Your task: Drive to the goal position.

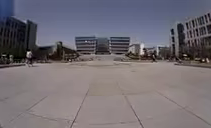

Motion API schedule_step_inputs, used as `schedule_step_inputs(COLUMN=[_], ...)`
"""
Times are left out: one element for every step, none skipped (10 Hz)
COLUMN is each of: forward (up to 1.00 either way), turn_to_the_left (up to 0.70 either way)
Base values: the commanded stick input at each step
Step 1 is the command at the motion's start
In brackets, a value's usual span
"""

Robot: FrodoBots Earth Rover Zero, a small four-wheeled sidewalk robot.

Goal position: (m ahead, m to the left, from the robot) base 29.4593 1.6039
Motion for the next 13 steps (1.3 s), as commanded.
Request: schedule_step_inputs(forward=[1.00, 1.00, 1.00, 1.00, 1.00, 1.00, 1.00, 1.00, 1.00, 1.00, 1.00, 1.00, 1.00], turn_to_the_left=[0.00, 0.00, 0.00, 0.00, 0.00, 0.00, 0.00, 0.00, 0.00, 0.00, 0.00, 0.00, 0.00])
